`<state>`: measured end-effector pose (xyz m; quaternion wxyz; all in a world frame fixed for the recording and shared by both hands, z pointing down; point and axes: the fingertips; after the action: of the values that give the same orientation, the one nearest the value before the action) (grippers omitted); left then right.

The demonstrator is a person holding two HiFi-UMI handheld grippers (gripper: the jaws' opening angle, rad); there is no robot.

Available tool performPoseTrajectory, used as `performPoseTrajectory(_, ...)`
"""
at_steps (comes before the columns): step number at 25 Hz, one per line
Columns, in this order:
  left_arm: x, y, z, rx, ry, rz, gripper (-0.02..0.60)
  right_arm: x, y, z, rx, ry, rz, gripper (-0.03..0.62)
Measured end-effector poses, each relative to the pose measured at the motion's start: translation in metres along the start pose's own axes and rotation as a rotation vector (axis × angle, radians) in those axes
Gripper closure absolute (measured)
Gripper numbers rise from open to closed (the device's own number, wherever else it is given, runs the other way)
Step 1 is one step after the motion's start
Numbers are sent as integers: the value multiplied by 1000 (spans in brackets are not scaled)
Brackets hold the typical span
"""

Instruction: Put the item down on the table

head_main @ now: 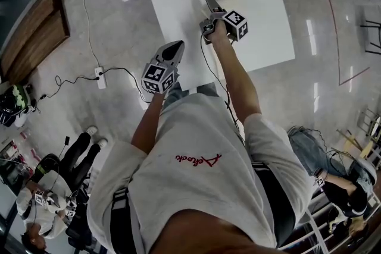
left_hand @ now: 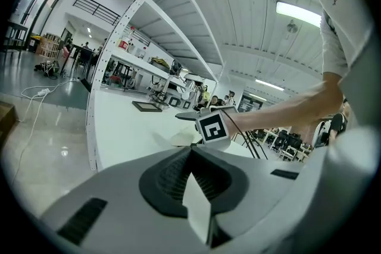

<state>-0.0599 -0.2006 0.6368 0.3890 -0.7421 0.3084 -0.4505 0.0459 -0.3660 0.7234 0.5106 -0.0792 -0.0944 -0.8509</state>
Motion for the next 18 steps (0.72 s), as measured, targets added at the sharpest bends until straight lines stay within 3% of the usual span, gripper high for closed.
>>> performPoseTrajectory(4, -1, -2, -1, -4, -5, 1, 563, -4, -2, -4, -99, 4, -19, 168)
performPoseTrajectory(9, -1, -4, 0, -6, -13, -6, 563, -12, 3, -7, -245, 22, -10, 175)
performPoseTrajectory(14, -2, -6, 2, -8, -15, -13, 563, -25, 15, -4, -170, 25, 94, 180)
performPoseTrajectory(18, 1, -6, 6, -6, -23, -15, 563, -38, 30, -4, -259, -9, 171, 181)
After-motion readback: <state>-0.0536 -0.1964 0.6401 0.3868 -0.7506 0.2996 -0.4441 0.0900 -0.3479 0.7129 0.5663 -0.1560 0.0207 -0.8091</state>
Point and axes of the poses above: the fingertips, and each gripper's own axes: x forward along the fingers, z to its right, y out of its top, and after that the axes turned 15 degrees about y, right-handed
